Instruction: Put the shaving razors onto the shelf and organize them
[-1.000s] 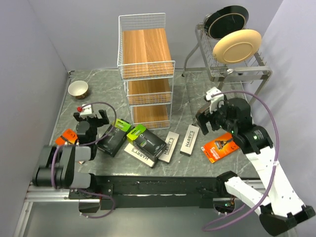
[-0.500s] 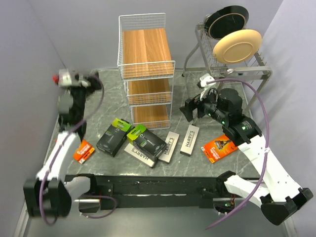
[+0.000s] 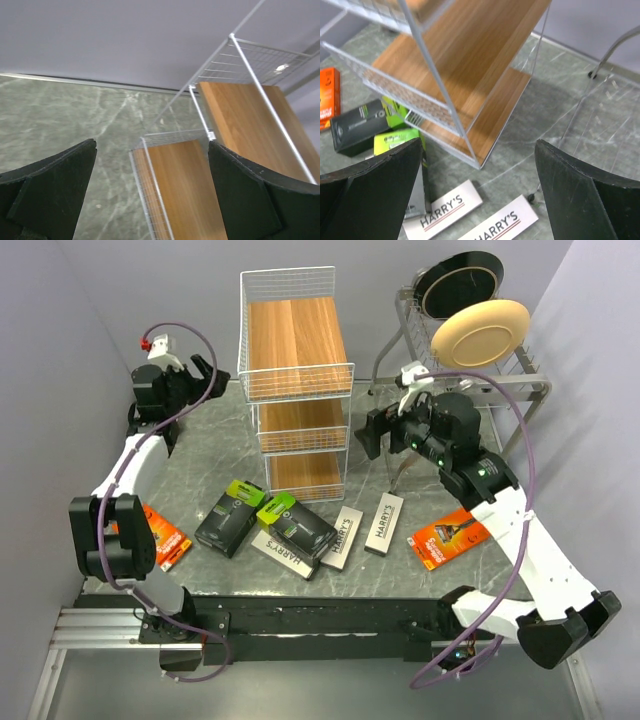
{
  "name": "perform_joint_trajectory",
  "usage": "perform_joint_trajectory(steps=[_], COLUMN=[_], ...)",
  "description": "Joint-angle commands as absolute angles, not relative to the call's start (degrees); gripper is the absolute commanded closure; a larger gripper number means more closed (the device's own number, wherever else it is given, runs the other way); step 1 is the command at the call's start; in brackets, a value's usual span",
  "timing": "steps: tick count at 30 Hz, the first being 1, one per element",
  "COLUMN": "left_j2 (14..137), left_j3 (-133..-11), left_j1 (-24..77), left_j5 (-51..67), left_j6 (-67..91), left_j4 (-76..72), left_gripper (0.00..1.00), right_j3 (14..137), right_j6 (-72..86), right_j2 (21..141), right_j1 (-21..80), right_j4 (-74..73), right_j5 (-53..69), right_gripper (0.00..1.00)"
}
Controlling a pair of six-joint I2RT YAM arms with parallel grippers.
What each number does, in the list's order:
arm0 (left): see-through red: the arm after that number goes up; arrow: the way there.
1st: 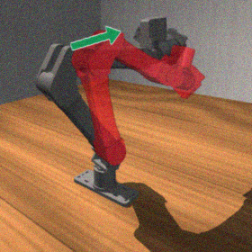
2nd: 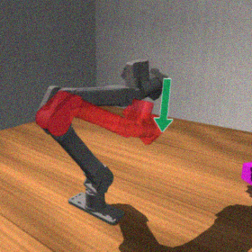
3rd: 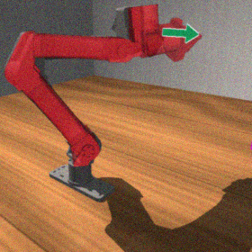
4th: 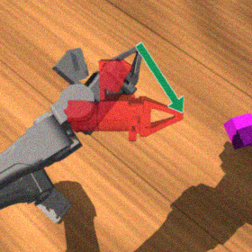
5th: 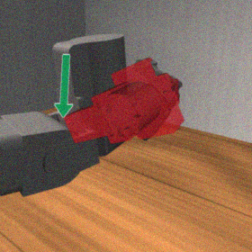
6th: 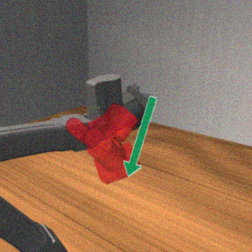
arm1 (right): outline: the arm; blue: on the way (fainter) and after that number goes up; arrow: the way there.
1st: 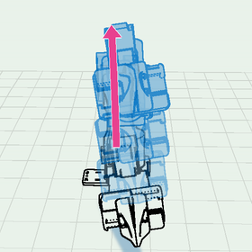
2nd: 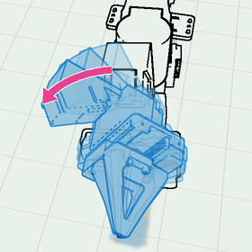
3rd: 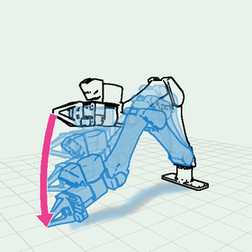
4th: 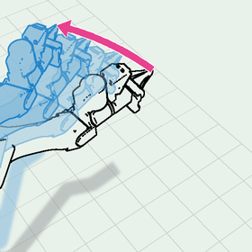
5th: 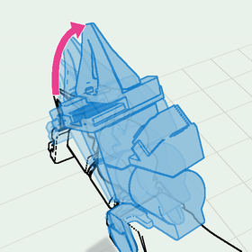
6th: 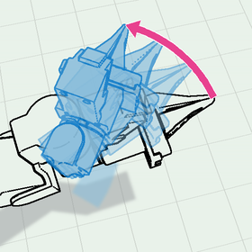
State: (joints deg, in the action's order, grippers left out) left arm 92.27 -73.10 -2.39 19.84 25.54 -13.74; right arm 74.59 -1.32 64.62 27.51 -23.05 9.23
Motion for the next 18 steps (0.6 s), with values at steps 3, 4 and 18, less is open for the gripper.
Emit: perform_joint_trajectory(steps=[3,4,18], left_j2=[87.0,85.4,52.7], left_j3=[-74.0,-73.0,-61.9], left_j1=[-3.5,-4.1,-7.6], left_j5=[22.0,22.1,39.7], left_j6=[29.4,29.1,6.8], left_j4=[-13.4,-13.0,8.8], left_gripper=[0.01,0.01,0.09], right_j3=[80.4,80.7,85.5], right_j6=[-3.1,-3.2,-4.7], right_j2=[68.0,69.3,77.3], right_j1=[28.0,28.0,30.9], right_j4=[-23.1,-22.6,-18.5], right_j5=[12.6,12.8,17.1], right_gripper=[0.01,0.01,0.18])
